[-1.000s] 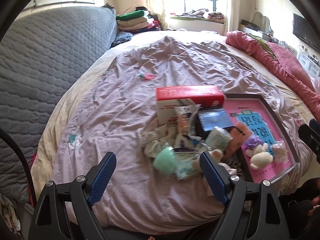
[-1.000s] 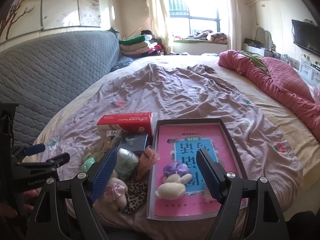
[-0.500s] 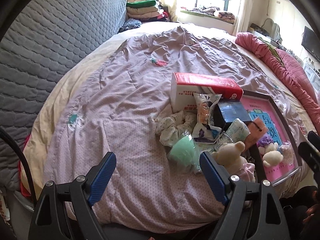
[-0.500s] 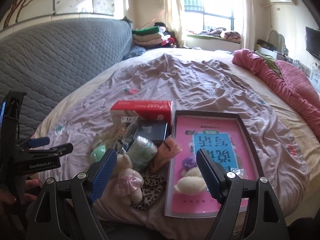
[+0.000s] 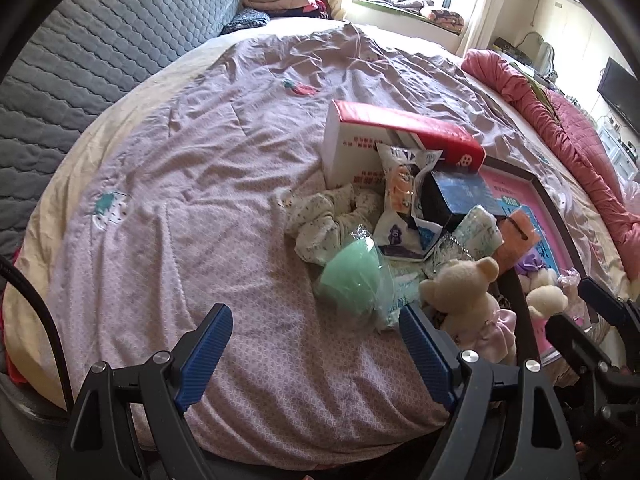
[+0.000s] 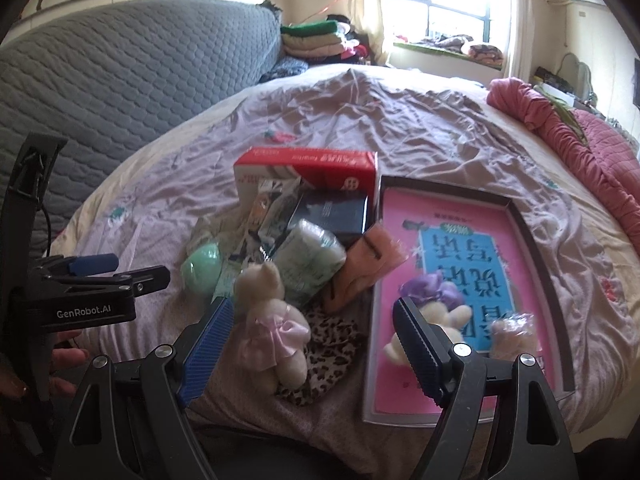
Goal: Organize soft objects
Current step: 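Grasp the green egg in clear bag with left tool while right tool grasps the pink-dress teddy bear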
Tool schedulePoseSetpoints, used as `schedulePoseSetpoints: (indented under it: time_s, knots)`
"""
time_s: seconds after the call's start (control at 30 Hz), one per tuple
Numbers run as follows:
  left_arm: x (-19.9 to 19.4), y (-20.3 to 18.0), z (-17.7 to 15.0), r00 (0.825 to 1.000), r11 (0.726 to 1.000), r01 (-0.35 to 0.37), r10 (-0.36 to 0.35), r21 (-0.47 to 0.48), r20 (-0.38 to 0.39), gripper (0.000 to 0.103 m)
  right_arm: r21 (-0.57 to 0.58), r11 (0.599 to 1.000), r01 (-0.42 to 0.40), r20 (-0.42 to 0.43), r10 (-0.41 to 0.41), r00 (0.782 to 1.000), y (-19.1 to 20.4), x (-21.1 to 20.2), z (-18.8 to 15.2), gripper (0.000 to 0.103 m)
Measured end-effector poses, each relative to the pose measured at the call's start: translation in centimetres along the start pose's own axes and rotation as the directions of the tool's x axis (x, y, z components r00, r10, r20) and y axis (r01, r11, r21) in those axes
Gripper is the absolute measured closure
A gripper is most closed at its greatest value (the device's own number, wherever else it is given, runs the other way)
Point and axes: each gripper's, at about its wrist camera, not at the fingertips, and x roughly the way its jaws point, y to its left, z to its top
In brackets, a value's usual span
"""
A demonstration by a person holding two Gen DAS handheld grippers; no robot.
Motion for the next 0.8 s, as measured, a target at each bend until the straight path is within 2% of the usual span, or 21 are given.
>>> schedulePoseSetpoints:
  time_s: [0.27,0.8]
  knots:
    - [0.8,0.2,0.2,1.000,1.000,0.014,-0.014,-0.004,-0.006,0.018,-0.008,1.000,-0.010,-0.036,0.010,0.999,0.3,1.8,-0.3,0.020]
    - [4.3,-0.3,1.2,0.996,0.998,0.061,-0.059,0.016,-0.065,0.018,-0.047,0.999,-0.026,-0.113,0.021,0.993,1.4,5.0,-0.8,0.020]
